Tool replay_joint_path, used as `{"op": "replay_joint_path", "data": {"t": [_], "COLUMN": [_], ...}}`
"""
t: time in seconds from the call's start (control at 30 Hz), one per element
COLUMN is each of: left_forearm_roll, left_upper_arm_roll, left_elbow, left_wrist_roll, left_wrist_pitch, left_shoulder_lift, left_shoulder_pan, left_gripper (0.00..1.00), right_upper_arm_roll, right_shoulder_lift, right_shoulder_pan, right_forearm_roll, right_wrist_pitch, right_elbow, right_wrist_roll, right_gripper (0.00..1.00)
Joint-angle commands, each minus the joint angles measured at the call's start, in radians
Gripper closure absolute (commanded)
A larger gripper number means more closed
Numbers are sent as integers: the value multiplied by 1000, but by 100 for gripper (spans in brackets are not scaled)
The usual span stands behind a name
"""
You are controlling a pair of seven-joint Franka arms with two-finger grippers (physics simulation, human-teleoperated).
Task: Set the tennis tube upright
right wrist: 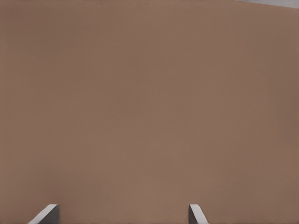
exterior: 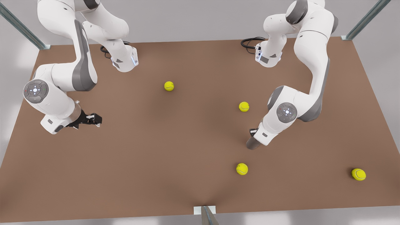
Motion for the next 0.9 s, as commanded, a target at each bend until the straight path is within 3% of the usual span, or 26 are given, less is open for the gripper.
{"op": "replay_joint_path", "data": {"t": [0.0,0.1,0.2,0.27,0.47,0.53,0.57,0.6,0.63,0.7,0.87], "left_forearm_roll": [10,8,-4,-2,-24,-47,-41,-30,-132,-191,-200], "left_upper_arm_roll": [0,-2,-57,-110,-141,-272,-266,-204,102,276,270], "left_elbow": [0,5,238,302,264,255,250,238,204,-116,-212], "left_wrist_roll": [0,3,9,32,143,187,180,212,302,321,322], "left_wrist_pitch": [0,-17,-393,-516,-641,-664,-681,-703,-726,-523,-493], "left_shoulder_lift": [-2,-7,-53,-95,-209,-220,-238,-272,-359,-608,-678], "left_shoulder_pan": [3,8,17,28,97,305,296,261,52,-48,-46], "left_gripper": [1,1,0,0,1,1,1,1,1,1,2], "right_upper_arm_roll": [0,0,0,2,9,9,11,11,11,11,11], "right_shoulder_lift": [0,-8,-26,-25,-22,-14,-13,-13,-13,-11,-2], "right_shoulder_pan": [-1,-7,-1,-1,4,6,7,7,6,6,6], "right_forearm_roll": [0,0,0,2,3,2,2,3,3,2,2], "right_wrist_pitch": [-1,0,-17,-17,-32,-31,-31,-29,-29,-23,-15], "right_elbow": [0,2,2,2,2,0,-2,-2,-3,-3,-3], "right_wrist_roll": [0,-2,-8,-6,-3,-3,-2,0,0,0,-2], "right_gripper": [0,0,0,0,0,0,0,0,0,0,0]}}
